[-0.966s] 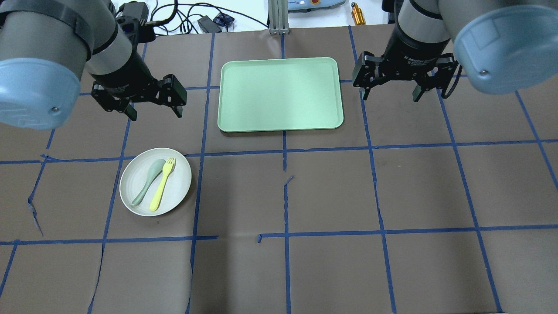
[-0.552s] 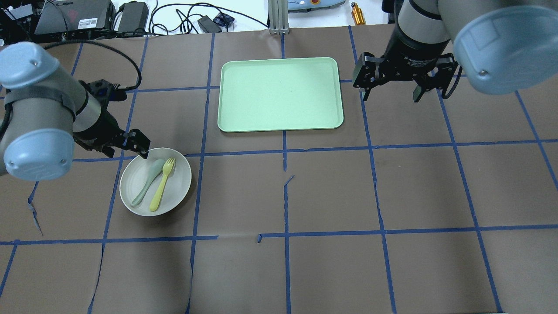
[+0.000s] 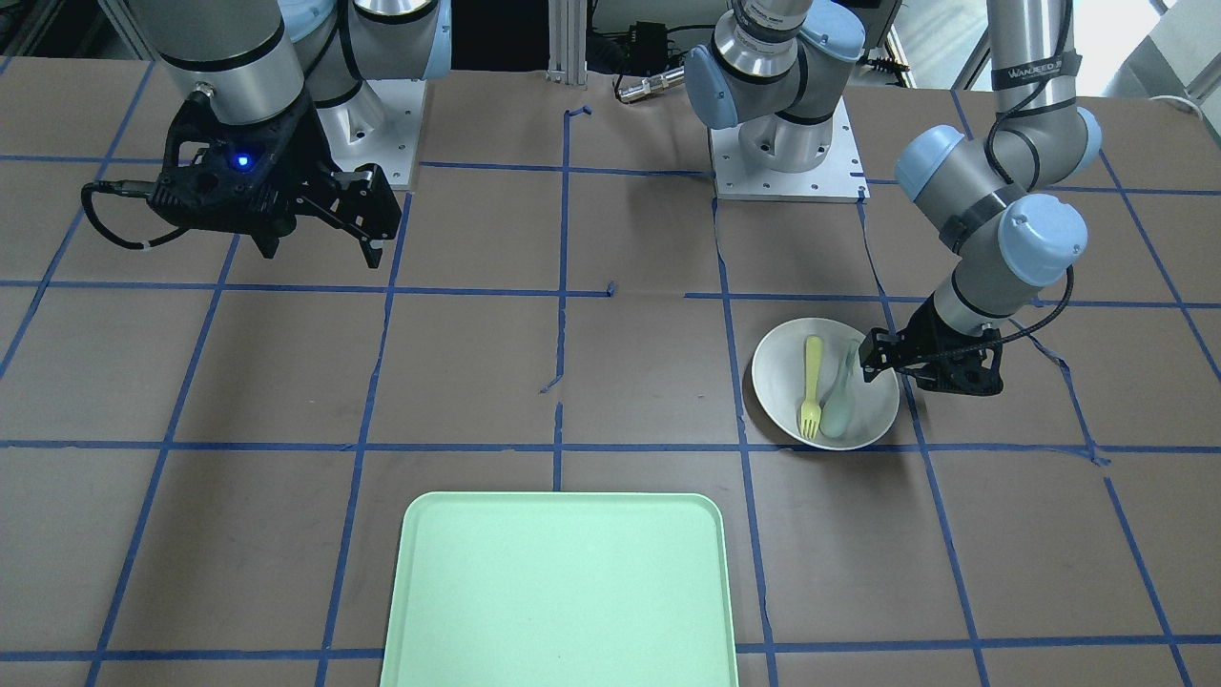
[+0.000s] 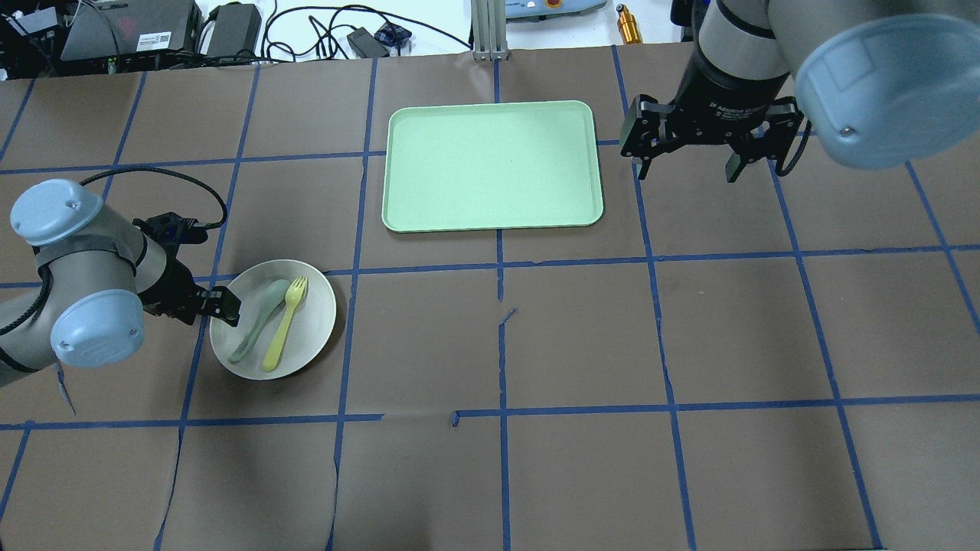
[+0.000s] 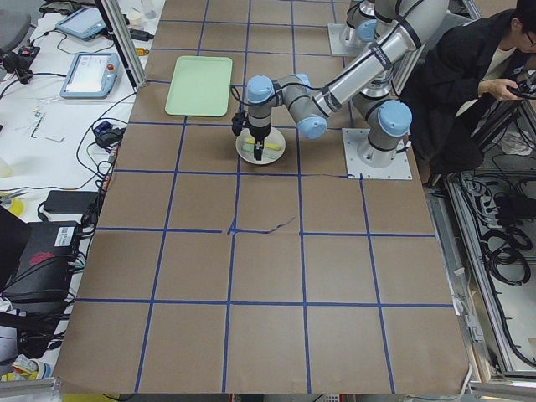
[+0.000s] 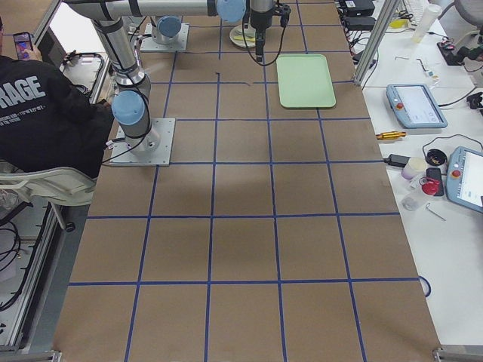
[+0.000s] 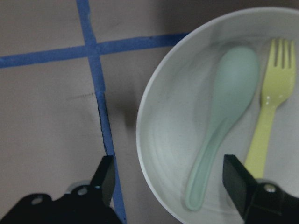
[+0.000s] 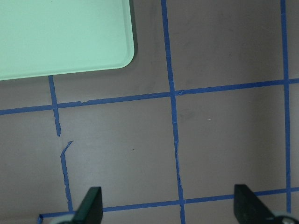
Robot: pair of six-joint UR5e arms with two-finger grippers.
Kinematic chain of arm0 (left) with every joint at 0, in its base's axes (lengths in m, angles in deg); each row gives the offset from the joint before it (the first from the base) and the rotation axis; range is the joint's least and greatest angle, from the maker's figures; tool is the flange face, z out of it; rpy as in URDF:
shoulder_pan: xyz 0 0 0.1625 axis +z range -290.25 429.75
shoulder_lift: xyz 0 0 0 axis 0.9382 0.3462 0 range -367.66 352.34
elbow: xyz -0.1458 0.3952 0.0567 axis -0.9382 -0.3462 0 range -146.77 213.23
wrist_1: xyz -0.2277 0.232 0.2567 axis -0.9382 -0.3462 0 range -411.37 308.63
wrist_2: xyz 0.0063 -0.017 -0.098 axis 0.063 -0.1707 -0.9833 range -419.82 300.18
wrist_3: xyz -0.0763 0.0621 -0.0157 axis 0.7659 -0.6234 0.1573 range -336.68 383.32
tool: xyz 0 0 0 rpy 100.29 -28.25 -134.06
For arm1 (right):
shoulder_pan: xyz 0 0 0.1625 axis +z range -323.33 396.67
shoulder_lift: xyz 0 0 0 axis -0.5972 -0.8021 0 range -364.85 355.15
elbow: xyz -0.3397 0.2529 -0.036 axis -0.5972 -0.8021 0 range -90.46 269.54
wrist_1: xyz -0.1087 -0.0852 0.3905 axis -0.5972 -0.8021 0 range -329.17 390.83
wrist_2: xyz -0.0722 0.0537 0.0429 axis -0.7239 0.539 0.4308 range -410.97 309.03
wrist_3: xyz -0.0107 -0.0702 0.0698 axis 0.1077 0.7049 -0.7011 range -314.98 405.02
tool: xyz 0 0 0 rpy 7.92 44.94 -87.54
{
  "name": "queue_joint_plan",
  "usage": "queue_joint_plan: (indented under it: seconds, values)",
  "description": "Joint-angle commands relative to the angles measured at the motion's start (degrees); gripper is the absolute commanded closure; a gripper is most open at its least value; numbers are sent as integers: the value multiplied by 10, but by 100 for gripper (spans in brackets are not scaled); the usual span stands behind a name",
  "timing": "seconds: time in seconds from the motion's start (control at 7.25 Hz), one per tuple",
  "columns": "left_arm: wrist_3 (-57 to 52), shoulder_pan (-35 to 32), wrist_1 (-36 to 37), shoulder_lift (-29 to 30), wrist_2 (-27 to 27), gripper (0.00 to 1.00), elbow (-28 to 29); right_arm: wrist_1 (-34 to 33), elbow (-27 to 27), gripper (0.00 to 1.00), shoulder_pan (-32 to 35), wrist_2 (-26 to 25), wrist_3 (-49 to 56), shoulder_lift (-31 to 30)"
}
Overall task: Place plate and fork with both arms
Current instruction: 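Lower the left gripper to the white plate rim and grasp it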
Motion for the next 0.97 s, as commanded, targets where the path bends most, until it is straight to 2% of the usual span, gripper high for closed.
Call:
queue_joint_plan:
  seconds: [0.0,0.14,0.41,0.55,0.69,0.83]
  values:
    - [4,4,14,15,-1,100,3,-1,2,0,-1,0,1,1]
    - [7,5,12,12,-12,100,3,-1,2,0,-1,0,1,1]
    - [19,-2,5,4,-72,100,13,-1,2,0,0,0,1,1]
    - [51,-14,-40,6,-111,100,51,-1,2,0,0,0,1,1]
    - [86,-37,-121,12,-157,100,115,-1,2,0,0,0,1,1]
    - [175,-74,-173,29,-208,100,184,-1,2,0,0,0,1,1]
